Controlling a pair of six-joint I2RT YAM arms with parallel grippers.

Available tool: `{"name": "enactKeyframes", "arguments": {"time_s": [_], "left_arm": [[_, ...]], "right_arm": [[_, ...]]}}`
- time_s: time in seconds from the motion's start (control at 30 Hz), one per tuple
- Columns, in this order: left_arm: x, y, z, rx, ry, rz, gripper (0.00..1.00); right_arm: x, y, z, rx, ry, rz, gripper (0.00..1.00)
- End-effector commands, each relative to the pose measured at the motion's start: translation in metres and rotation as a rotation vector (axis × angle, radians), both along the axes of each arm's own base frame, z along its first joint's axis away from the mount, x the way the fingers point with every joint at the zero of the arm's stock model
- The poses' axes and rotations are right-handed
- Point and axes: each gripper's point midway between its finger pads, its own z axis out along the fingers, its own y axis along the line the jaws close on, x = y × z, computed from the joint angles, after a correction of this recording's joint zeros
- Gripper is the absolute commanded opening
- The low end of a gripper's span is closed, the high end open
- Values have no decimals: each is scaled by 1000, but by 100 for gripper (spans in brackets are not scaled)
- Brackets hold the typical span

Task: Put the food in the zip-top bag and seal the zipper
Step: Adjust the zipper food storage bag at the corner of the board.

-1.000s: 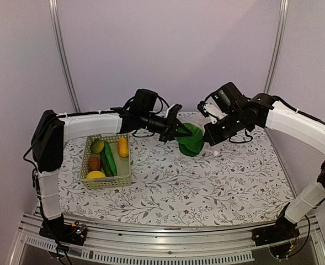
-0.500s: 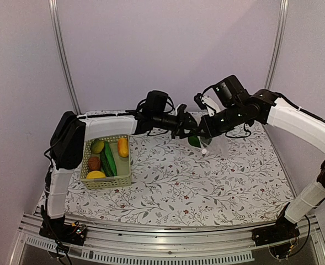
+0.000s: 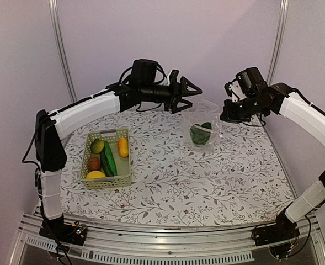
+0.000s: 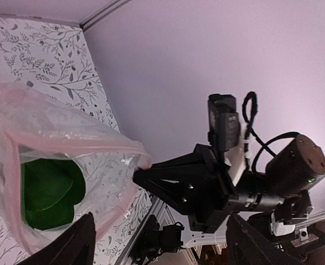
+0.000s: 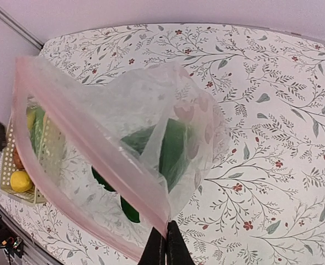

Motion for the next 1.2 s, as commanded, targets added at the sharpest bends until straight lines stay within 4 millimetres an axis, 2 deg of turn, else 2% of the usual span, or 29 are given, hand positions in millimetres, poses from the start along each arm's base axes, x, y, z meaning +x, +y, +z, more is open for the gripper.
{"name": "enactKeyframes", "arguments": {"time_s": [0.0,0.1,0.17,0.3,0.37,0.43,0.53,0.6,0.67,0.73,0.83,0.93,1.03,1.17], "left_arm": [[-17,26,80,-68,-174,17,81],[-26,47,89,-43,-211,21,81],[-29,64,75,25,-200,35,80],[-25,119,21,285,-180,153,78],[-28,148,-9,408,-166,206,77],[-36,173,-35,500,-142,234,76],[-51,201,-70,621,-111,233,76],[-62,215,-87,693,-95,228,75],[-69,229,-101,754,-74,238,75],[-74,241,-109,795,-66,254,75],[-76,257,-123,864,-40,290,75],[-71,272,-135,949,-11,324,74],[-65,283,-144,1005,25,336,74],[-55,295,-151,1040,57,362,73]], "right_arm": [[17,-63,26,-82,-59,-194,0],[32,-91,51,-110,-115,-258,0],[39,-106,66,-136,-153,-283,0],[46,-120,84,-184,-198,-307,0],[45,-119,79,-189,-187,-293,0],[41,-115,63,-181,-147,-272,0],[25,-109,35,-152,-60,-241,0],[12,-104,28,-117,-20,-216,0],[2,-105,31,-108,-15,-214,0],[2,-116,44,-144,-60,-243,0],[14,-127,53,-222,-110,-266,0],[38,-129,48,-241,-110,-285,0],[63,-138,53,-236,-129,-342,0],[90,-147,77,-238,-201,-392,0]]}}
